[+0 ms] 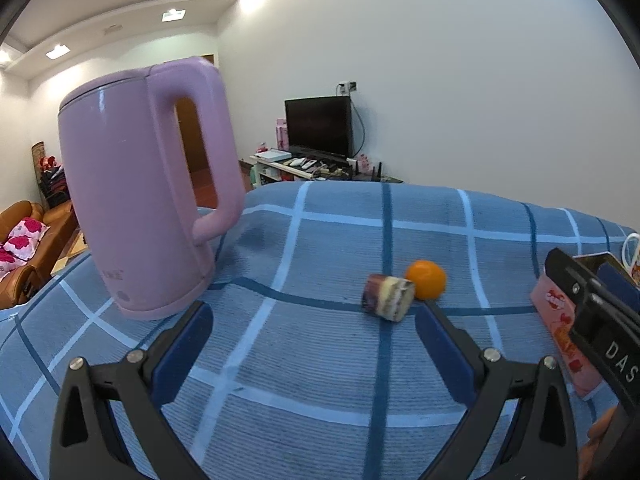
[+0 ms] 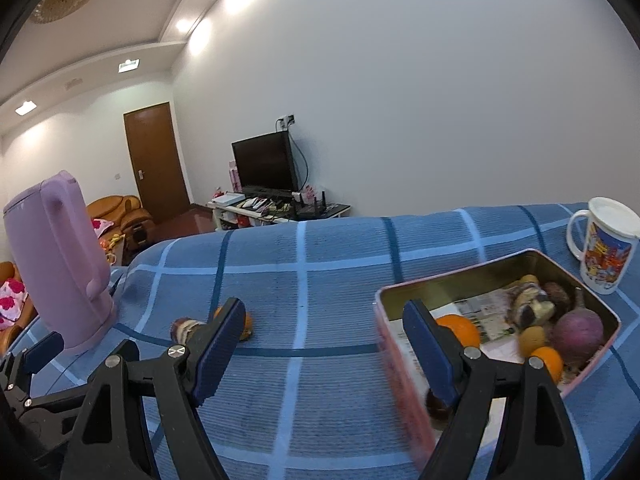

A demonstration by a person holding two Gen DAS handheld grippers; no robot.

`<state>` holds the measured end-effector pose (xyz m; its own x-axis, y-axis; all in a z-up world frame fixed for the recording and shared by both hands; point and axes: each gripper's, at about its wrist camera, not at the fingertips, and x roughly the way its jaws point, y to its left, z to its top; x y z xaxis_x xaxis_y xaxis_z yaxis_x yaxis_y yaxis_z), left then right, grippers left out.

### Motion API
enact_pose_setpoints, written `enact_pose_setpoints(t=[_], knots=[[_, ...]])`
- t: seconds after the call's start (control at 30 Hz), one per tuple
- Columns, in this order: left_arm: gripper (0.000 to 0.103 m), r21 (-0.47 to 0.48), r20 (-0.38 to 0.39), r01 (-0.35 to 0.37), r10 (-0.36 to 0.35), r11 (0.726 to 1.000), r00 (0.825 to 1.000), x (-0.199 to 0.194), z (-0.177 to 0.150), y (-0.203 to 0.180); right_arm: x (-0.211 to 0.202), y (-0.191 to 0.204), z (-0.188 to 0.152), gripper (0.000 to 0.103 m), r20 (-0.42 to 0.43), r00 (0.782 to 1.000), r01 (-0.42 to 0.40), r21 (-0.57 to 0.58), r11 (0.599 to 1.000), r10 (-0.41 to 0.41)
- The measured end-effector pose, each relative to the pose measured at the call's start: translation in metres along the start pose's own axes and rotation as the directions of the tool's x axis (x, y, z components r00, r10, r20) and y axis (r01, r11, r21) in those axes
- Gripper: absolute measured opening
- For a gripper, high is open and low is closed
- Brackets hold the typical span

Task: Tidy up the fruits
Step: 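Grasp the orange with the right tool while the left tool grasps the cut taro piece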

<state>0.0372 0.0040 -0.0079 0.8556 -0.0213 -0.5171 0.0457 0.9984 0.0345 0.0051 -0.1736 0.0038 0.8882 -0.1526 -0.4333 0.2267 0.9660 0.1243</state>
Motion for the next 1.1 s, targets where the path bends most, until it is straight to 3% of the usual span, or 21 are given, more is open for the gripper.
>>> enact_pose_setpoints(t=[0.3, 0.53, 0.67, 0.93, 1.03, 1.1], knots=[[0.103, 0.021, -0.038, -0.074, 0.075, 0.997, 0.996, 0.023, 0.006, 0.025, 0.033, 0.025, 0.0, 0.082, -0.113, 0.991, -0.07, -0.013, 0.997, 0.068], [0.103, -0.048, -0.132, -0.085, 0.078, 0.995, 0.988, 0.05, 0.01, 0.053, 0.067, 0.043, -0.001, 0.082, -0.231, 0.967, -0.116, -0.03, 0.993, 0.106], [0.103, -0.038, -0.167, -0.117, 0.109, 0.992, 0.98, 0.059, 0.009, 0.059, 0.084, 0.051, 0.0, 0.082, -0.277, 0.955, -0.116, -0.035, 0.993, 0.102], [0.103, -0.007, -0.184, -0.129, 0.125, 0.992, 0.975, 0.063, 0.009, 0.058, 0.12, 0.067, 0.005, 0.065, -0.356, 0.929, -0.131, -0.059, 0.99, 0.101], [0.103, 0.016, -0.172, -0.121, 0.122, 0.992, 0.978, 0.063, 0.01, 0.052, 0.138, 0.072, 0.0, 0.063, -0.437, 0.891, -0.155, -0.049, 0.987, 0.119], [0.103, 0.028, -0.168, -0.115, 0.118, 0.993, 0.979, 0.062, 0.01, 0.05, 0.14, 0.072, 0.001, 0.062, -0.433, 0.893, -0.154, -0.038, 0.987, 0.123]])
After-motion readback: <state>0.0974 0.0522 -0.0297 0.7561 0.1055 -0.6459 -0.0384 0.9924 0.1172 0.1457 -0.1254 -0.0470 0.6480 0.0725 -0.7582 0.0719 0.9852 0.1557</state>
